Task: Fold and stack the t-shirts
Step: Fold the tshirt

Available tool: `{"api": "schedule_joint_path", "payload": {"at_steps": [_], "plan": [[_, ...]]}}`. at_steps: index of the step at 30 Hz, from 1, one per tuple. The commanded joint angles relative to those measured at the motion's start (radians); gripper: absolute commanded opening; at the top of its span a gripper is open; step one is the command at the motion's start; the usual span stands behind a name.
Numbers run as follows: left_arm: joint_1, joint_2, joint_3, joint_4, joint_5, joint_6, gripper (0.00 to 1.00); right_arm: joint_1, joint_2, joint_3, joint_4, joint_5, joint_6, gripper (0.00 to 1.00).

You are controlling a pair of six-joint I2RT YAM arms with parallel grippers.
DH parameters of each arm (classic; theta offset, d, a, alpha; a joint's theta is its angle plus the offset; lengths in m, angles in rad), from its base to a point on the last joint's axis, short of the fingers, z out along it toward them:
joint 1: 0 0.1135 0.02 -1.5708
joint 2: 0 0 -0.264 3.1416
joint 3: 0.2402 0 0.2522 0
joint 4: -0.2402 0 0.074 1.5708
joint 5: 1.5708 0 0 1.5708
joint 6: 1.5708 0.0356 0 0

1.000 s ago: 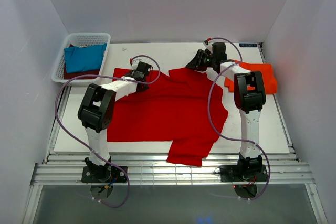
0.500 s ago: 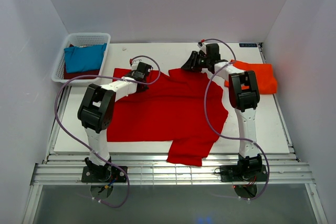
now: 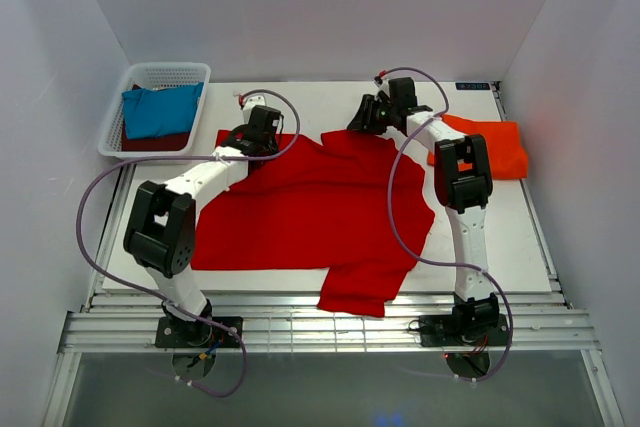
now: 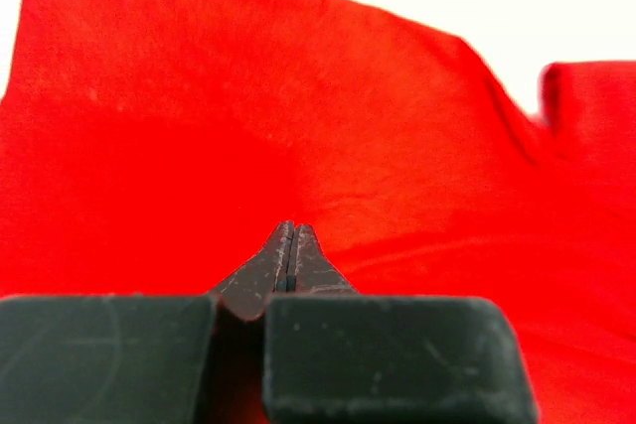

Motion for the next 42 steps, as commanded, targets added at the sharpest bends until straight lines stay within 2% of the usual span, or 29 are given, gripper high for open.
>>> {"api": "schedule_joint_path", "payload": {"at_steps": [1, 11, 23, 42], "plan": [[-0.005, -0.101, -0.019, 0.012, 0.005, 0.011, 0.00, 0.007, 0.024, 0.034, -0.025, 0.004, -0.027, 0.47], [-0.005, -0.139, -0.019, -0.013, -0.010, 0.018, 0.00, 0.017, 0.034, 0.013, 0.002, 0.002, -0.033, 0.48], [-0.005, -0.127, -0.022, -0.013, -0.003, 0.020, 0.00, 0.017, 0.080, 0.197, -0.071, 0.042, -0.074, 0.50], [-0.005, -0.141, -0.024, -0.015, -0.003, 0.023, 0.00, 0.017, 0.074, 0.115, -0.130, 0.100, -0.185, 0.50]]}}
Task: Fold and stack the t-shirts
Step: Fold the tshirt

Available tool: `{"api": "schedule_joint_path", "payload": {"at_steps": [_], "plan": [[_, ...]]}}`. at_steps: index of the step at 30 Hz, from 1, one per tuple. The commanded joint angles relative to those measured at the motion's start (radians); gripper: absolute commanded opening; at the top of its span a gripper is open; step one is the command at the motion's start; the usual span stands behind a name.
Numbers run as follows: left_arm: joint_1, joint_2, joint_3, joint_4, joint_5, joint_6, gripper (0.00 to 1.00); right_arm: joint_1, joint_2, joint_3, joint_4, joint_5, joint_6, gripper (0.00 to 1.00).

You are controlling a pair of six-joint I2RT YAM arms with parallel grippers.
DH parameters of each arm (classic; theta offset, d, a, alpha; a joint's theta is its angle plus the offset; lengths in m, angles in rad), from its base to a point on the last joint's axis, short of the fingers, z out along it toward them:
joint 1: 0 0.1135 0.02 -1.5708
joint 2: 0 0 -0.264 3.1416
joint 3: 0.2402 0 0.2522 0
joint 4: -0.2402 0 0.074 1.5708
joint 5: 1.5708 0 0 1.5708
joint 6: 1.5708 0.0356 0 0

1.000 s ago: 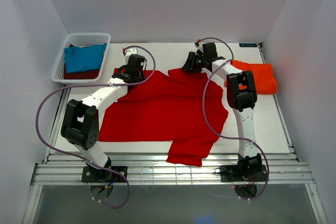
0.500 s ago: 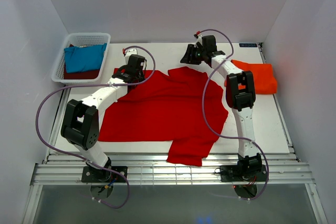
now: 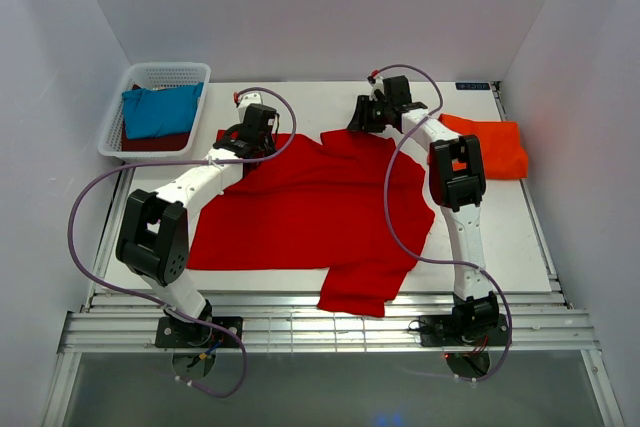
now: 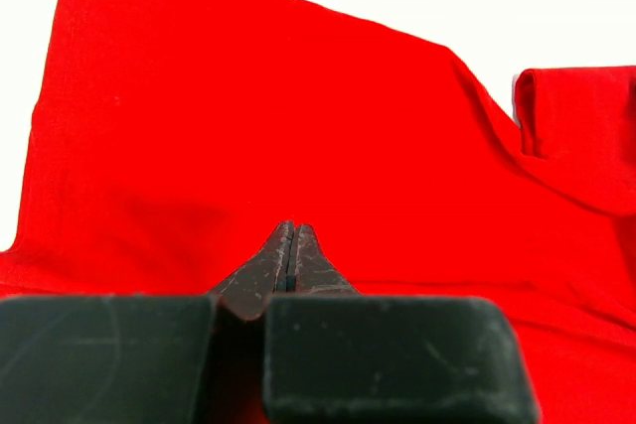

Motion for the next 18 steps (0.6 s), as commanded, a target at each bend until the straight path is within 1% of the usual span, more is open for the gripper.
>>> {"api": "schedule_joint_path", "payload": {"at_steps": [1, 4, 5, 6, 7, 8, 12, 18], "plan": [[-0.005, -0.050, -0.007, 0.001, -0.003, 0.010, 0.00, 0.004, 0.003, 0.000, -0.036, 0.024, -0.040, 0.49], [-0.005, -0.050, -0.008, 0.001, -0.003, 0.006, 0.00, 0.004, 0.005, -0.009, -0.040, 0.014, -0.041, 0.31], [-0.005, -0.050, -0.008, 0.001, -0.003, 0.008, 0.00, 0.004, 0.003, -0.016, -0.040, 0.007, -0.041, 0.20], [-0.005, -0.052, -0.008, 0.001, -0.004, 0.008, 0.00, 0.005, 0.003, -0.028, -0.039, -0.003, -0.043, 0.16], [-0.005, -0.052, -0.010, 0.001, -0.004, 0.006, 0.00, 0.004, 0.002, -0.032, -0.039, -0.006, -0.043, 0.10], [-0.005, -0.052, -0.010, 0.002, -0.006, 0.005, 0.00, 0.005, -0.001, -0.037, -0.037, -0.006, -0.045, 0.08], [-0.005, -0.049, -0.010, 0.002, -0.012, 0.006, 0.00, 0.005, -0.036, -0.068, -0.005, 0.016, -0.038, 0.08], [-0.005, -0.029, -0.005, 0.004, -0.023, 0.002, 0.00, 0.005, -0.171, -0.075, 0.045, 0.052, -0.018, 0.08]]}}
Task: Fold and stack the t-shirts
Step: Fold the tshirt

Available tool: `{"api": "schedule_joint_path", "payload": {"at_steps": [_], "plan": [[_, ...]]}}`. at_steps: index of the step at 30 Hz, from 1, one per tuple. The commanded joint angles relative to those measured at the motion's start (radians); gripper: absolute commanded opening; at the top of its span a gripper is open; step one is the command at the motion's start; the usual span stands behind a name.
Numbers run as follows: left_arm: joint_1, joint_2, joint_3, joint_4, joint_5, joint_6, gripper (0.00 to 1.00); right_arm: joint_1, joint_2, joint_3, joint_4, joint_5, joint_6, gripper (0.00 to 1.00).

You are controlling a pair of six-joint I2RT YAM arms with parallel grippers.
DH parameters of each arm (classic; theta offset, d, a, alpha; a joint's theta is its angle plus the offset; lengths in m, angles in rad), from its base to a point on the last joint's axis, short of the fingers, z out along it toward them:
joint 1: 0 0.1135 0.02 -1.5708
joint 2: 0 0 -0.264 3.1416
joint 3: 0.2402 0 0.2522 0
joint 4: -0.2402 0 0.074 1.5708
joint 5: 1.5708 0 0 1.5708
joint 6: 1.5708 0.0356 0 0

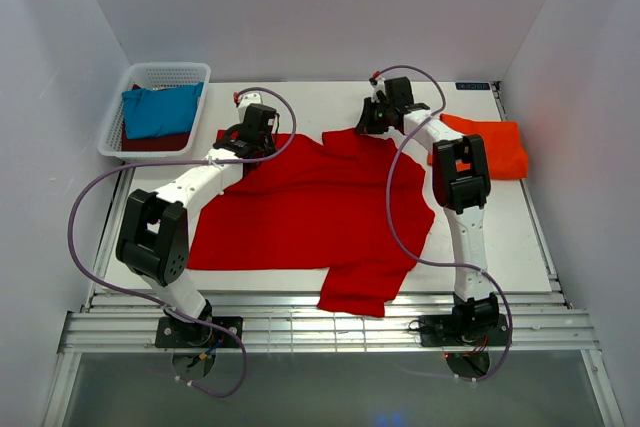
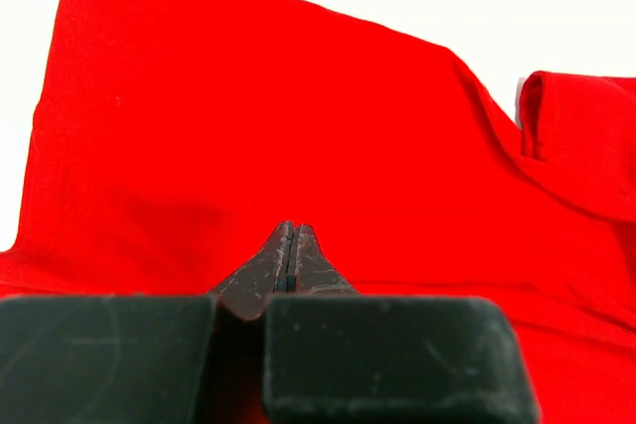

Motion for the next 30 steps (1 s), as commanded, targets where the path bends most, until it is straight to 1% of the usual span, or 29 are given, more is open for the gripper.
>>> {"api": "schedule_joint_path", "payload": {"at_steps": [1, 5, 7, 11, 12, 14, 15, 17, 18, 21, 22, 26, 28, 30], "plan": [[-0.004, -0.018, -0.007, 0.008, -0.025, 0.002, 0.00, 0.005, -0.163, -0.004, 0.042, 0.031, -0.002, 0.08], [-0.004, 0.020, -0.005, 0.013, -0.044, -0.001, 0.00, 0.005, -0.217, 0.018, 0.007, 0.022, -0.025, 0.08], [-0.004, 0.034, -0.005, 0.014, -0.053, -0.007, 0.00, 0.005, -0.252, -0.007, 0.003, 0.014, -0.035, 0.08], [-0.004, 0.049, -0.022, 0.023, -0.050, -0.015, 0.00, 0.011, -0.341, -0.160, 0.024, 0.014, -0.062, 0.08], [-0.004, 0.051, -0.027, 0.025, -0.050, -0.018, 0.00, 0.022, -0.363, -0.239, 0.030, 0.017, -0.064, 0.08], [-0.004, 0.049, -0.046, 0.026, -0.048, -0.029, 0.00, 0.034, -0.421, -0.316, 0.026, 0.041, -0.076, 0.08], [-0.004, 0.048, -0.053, 0.028, -0.045, -0.032, 0.00, 0.052, -0.441, -0.393, 0.023, 0.058, -0.082, 0.08], [-0.004, 0.045, -0.068, 0.033, -0.044, -0.041, 0.00, 0.091, -0.498, -0.467, 0.000, 0.121, -0.088, 0.08], [-0.004, 0.042, -0.083, 0.036, -0.045, -0.043, 0.00, 0.105, -0.535, -0.531, -0.008, 0.143, -0.088, 0.08], [-0.004, 0.043, -0.097, 0.045, -0.070, -0.041, 0.00, 0.172, -0.614, -0.628, -0.016, 0.229, -0.085, 0.08], [-0.004, 0.046, -0.094, 0.046, -0.079, -0.038, 0.00, 0.192, -0.634, -0.684, -0.013, 0.274, -0.082, 0.08], [-0.004, 0.089, -0.073, 0.052, -0.146, -0.027, 0.00, 0.270, -0.717, -0.772, -0.013, 0.362, -0.059, 0.08], [-0.001, 0.129, -0.053, 0.051, -0.179, -0.024, 0.00, 0.287, -0.760, -0.801, -0.019, 0.426, -0.047, 0.08], [0.011, 0.158, -0.039, 0.045, -0.205, -0.024, 0.00, 0.301, -0.783, -0.812, -0.030, 0.450, -0.042, 0.08]]}}
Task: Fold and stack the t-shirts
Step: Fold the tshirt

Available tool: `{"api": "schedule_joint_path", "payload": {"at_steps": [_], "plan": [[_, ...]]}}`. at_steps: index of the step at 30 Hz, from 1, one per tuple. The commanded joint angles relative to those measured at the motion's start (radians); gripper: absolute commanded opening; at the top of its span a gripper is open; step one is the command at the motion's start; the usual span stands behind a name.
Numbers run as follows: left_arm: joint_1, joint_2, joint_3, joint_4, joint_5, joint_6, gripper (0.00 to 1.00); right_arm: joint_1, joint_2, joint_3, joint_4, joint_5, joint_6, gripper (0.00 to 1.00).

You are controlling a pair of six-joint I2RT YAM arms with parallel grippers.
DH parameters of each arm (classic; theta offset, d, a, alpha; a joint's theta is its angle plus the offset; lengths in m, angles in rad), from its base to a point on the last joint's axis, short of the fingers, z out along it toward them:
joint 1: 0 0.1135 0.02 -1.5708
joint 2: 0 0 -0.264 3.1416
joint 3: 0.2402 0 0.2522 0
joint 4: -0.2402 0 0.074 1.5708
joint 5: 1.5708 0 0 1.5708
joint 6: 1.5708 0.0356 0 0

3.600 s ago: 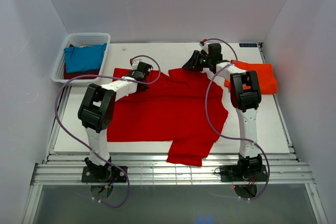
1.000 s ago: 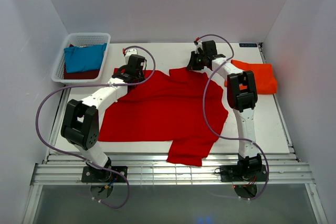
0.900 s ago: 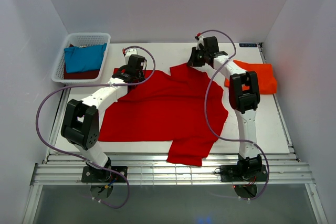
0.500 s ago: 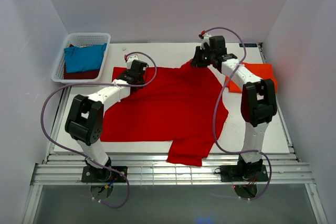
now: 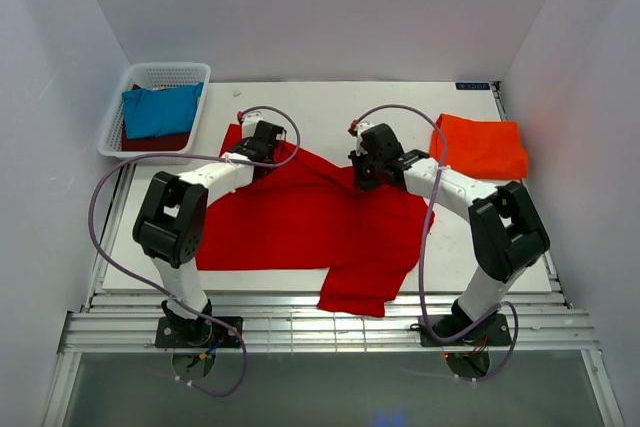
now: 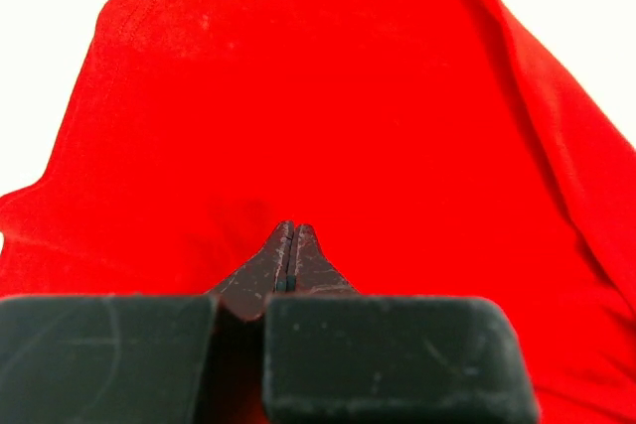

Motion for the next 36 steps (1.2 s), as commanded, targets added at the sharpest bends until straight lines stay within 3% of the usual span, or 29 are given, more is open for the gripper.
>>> {"api": "schedule_joint_path", "payload": {"at_steps": [1, 2, 3, 6, 9, 13, 23, 29, 36], "plan": [[0.013, 0.051, 0.052, 0.005, -0.088, -0.003, 0.00, 0.007, -0.076, -0.014, -0.005, 0.134, 0.018, 0.09], [0.019, 0.070, 0.057, 0.002, -0.099, -0.005, 0.00, 0.010, -0.076, -0.018, -0.017, 0.148, 0.021, 0.11], [0.033, 0.078, 0.061, 0.005, -0.113, -0.005, 0.00, 0.011, -0.070, -0.017, -0.034, 0.161, 0.022, 0.22], [0.079, 0.112, 0.086, 0.019, -0.127, 0.000, 0.00, 0.014, -0.067, -0.034, -0.068, 0.211, 0.041, 0.40], [0.149, 0.144, 0.130, 0.027, -0.094, -0.016, 0.00, 0.013, -0.067, -0.041, -0.026, 0.236, 0.042, 0.46], [0.221, 0.176, 0.184, 0.053, -0.018, -0.011, 0.00, 0.002, -0.012, 0.025, -0.019, 0.274, 0.039, 0.46], [0.251, 0.224, 0.270, 0.079, 0.048, 0.032, 0.00, -0.064, 0.140, 0.091, 0.049, 0.222, 0.073, 0.41], [0.251, 0.209, 0.245, 0.085, 0.047, 0.037, 0.00, -0.081, 0.093, 0.025, 0.112, 0.188, 0.107, 0.41], [0.251, 0.195, 0.238, 0.083, 0.062, 0.034, 0.00, -0.131, 0.078, 0.057, 0.089, 0.165, 0.093, 0.40]]}}
